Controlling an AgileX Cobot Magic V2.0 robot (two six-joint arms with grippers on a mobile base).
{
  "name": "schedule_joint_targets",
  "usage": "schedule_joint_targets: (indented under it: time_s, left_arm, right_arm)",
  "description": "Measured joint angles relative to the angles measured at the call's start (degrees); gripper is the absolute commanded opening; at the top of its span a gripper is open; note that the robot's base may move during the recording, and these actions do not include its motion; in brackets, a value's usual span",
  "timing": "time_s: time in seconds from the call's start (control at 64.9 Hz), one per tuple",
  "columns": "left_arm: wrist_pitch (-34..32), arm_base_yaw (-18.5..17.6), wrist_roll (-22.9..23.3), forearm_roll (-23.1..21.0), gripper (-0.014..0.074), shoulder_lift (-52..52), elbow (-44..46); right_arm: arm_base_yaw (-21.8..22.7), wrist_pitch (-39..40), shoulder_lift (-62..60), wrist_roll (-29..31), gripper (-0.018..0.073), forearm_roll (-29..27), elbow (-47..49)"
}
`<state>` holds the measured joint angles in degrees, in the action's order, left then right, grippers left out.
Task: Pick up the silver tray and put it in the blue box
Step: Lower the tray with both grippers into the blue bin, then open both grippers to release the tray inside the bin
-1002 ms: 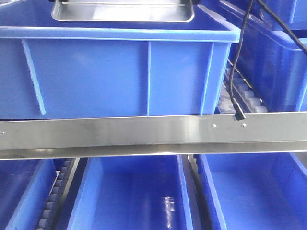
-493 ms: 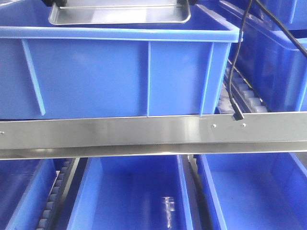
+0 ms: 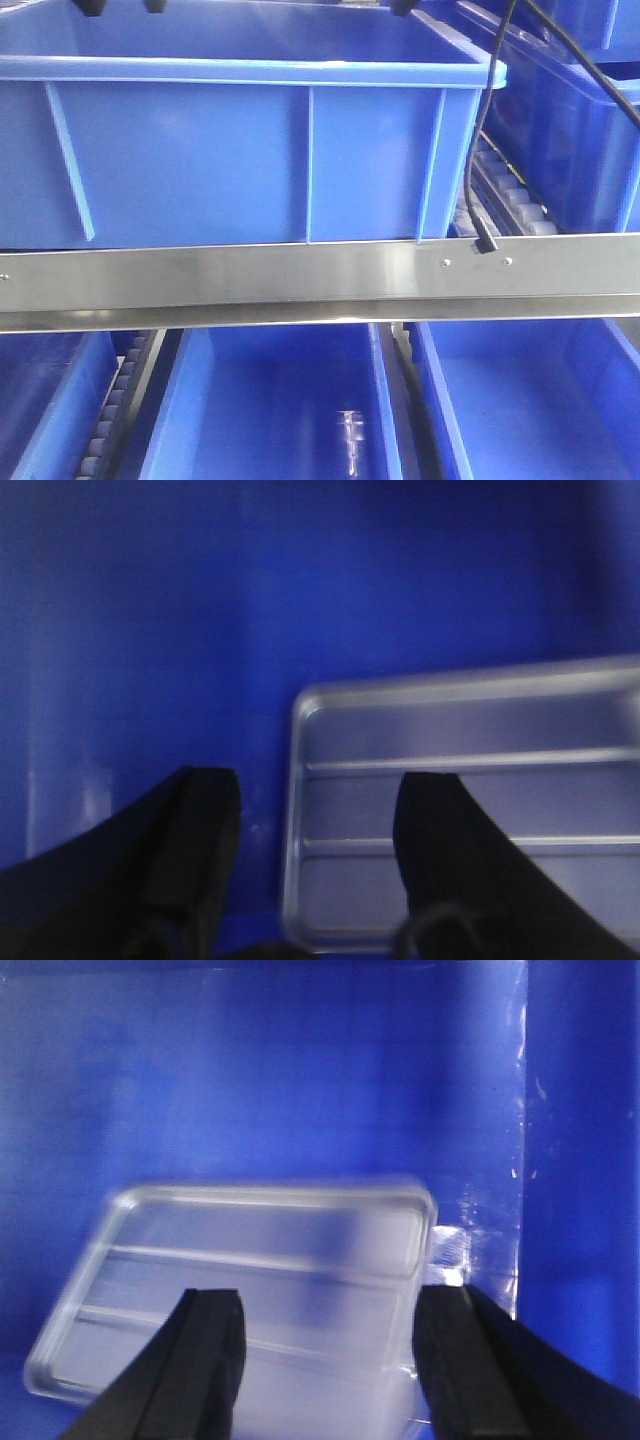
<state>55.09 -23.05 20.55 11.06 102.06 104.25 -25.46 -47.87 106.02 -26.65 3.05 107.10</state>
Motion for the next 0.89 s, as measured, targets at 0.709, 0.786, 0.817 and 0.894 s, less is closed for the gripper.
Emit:
schedule_joint_targets:
  time_s: [0.709, 0.786, 0.817, 0.894]
  left_arm:
    - [4.2, 2.3, 0.0, -6.3, -0.0006, -0.4, -0.1]
    - [3.2, 2.3, 0.0, -7.8, -0.0006, -1.9, -1.5]
    - [2.2, 2.2, 0.0, -8.1, -0.0006, -2.9, -2.4]
    - [-0.7, 1.3, 0.0, -8.6, -0.0006, -5.7, -5.0]
  right_arm:
    - [0.0, -0.3, -0.1, 1.4, 0.0053, 0.0, 0.0]
    - [-0.6, -0.5, -1.1, 3.9, 0.0053, 0.0, -0.4]
    - [-1.1, -0.2, -1.9, 5.2, 0.0053, 0.0, -0.9]
    - [-2.4, 1.6, -4.0, 8.4, 0.0053, 0.0, -2.6]
